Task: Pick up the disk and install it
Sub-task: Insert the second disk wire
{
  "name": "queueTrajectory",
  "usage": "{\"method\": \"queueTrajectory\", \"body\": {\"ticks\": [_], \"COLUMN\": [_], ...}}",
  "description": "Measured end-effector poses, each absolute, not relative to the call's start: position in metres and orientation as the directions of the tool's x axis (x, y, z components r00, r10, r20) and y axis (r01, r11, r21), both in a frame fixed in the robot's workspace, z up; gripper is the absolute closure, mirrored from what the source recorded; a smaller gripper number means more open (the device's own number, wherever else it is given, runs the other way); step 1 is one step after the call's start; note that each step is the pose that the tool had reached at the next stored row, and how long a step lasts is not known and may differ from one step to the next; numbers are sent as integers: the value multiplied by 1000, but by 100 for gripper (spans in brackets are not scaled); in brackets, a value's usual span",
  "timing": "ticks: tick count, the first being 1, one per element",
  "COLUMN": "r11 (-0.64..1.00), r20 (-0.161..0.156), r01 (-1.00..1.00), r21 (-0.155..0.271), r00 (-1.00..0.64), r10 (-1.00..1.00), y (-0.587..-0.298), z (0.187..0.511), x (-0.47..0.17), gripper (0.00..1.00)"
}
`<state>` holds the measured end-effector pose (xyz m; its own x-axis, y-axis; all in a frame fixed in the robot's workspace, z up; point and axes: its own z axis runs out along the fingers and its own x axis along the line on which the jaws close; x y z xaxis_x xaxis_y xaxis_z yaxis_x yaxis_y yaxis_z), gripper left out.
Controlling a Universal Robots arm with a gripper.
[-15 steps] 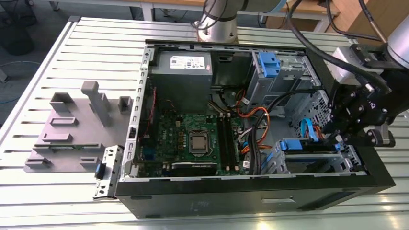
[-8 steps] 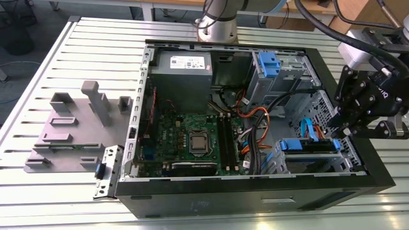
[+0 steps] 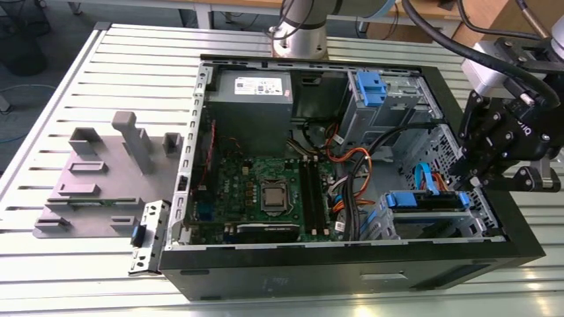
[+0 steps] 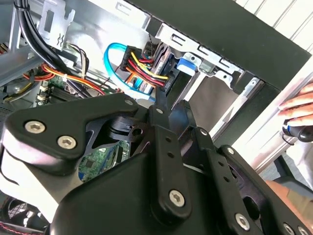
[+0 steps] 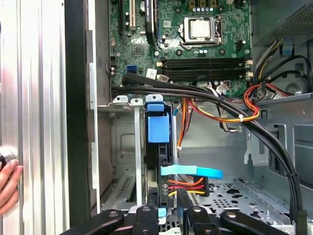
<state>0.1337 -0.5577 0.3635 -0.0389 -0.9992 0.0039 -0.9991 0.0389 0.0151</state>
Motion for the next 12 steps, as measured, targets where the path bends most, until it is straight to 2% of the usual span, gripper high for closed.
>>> {"method": "queueTrajectory", "body": {"ticks": [12], "r11": [39], "r20": [4], "r01": [-999], "r21": [15], "r00": [-39], "r10": [-999], "y": [-558], "z": [366], "x": [134], "gripper": [71]}}
